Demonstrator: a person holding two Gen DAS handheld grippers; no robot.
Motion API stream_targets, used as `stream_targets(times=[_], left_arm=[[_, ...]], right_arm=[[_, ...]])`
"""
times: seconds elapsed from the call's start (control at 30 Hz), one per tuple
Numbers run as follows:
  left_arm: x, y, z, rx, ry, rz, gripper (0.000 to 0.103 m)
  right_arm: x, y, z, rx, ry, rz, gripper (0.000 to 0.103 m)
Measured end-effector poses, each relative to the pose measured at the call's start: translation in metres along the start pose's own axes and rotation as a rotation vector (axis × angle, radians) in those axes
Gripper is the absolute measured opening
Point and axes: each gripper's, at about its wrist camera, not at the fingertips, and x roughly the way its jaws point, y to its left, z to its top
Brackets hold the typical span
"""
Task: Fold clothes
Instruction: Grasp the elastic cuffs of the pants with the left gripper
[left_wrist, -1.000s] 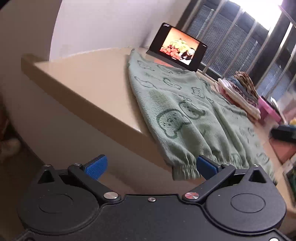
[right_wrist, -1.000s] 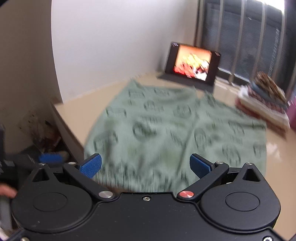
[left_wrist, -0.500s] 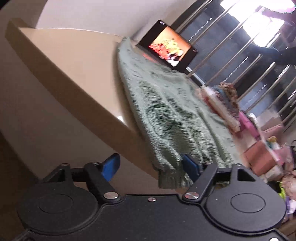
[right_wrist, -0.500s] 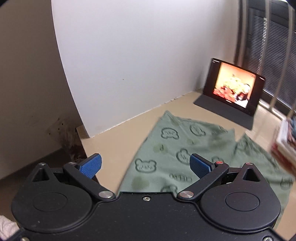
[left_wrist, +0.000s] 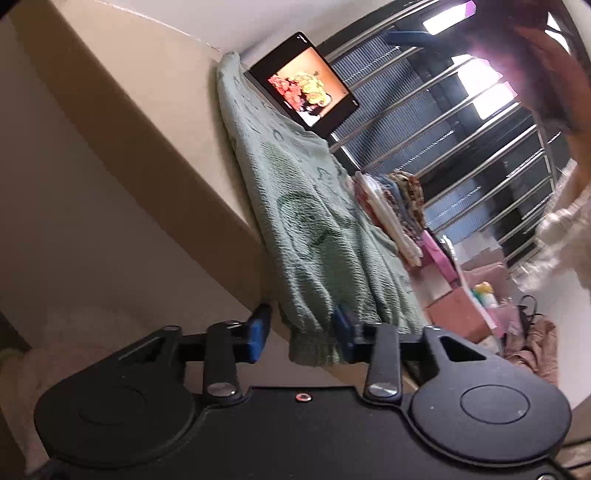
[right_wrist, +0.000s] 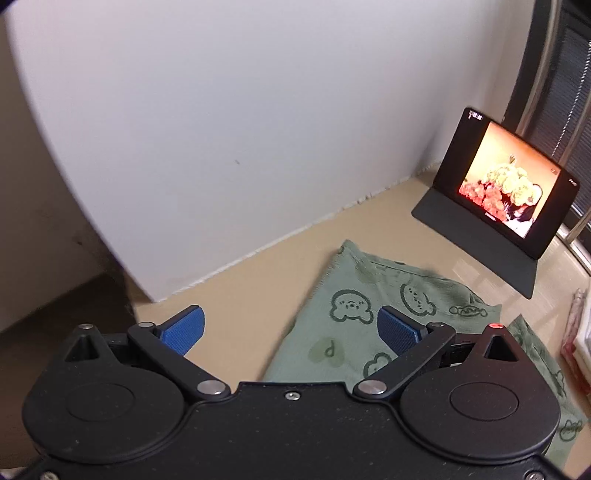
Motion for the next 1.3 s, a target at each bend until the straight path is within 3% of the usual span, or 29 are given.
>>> stream_targets(times=[0.07,0.23,0.3,0.57,0.63,0.73,0.83,1.03,1.3], left_arm=[[0.001,0.001,0.001,-0.007,0.009,-0.018,0.026],[0.001,0.004,0.004,-0.032,0.026,-0.046,0.02],[0.002,0.004,0.004,-0.032,0.029,-0.05,0.019],[0.004,0.004,0.01,-0.017,0.055,-0.071,0.019],[0.003,0.004,0.011,-0.01,0.062,-0.074,0.018],[0.005,0.001,0.013,0.008,0.07,-0.07,0.015],[0.004,-0.003,0.016,0.026,0.069,-0.063,0.012],[-0.003,-0.032,0.022,0.148,0.06,-0.007,0.009],[-0.018,-0.055,0.044,0.286,0.036,0.078,0.008]], right_arm=[[0.025,-0.002,0.009,-0.003,0.046,-0.027,0.096],[0.093,-0.007,0.029,-0.004,0.131,-0.107,0.074],[0.122,-0.011,0.037,0.015,0.165,-0.136,0.07],[0.206,-0.027,0.049,0.133,0.244,-0.246,0.047],[0.218,-0.029,0.048,0.15,0.253,-0.262,0.031],[0.222,-0.028,0.046,0.15,0.248,-0.263,0.009],[0.219,-0.027,0.046,0.131,0.245,-0.242,0.001],[0.195,-0.04,0.054,0.14,0.184,-0.206,0.0],[0.119,-0.088,0.068,0.261,0.019,-0.161,0.0]])
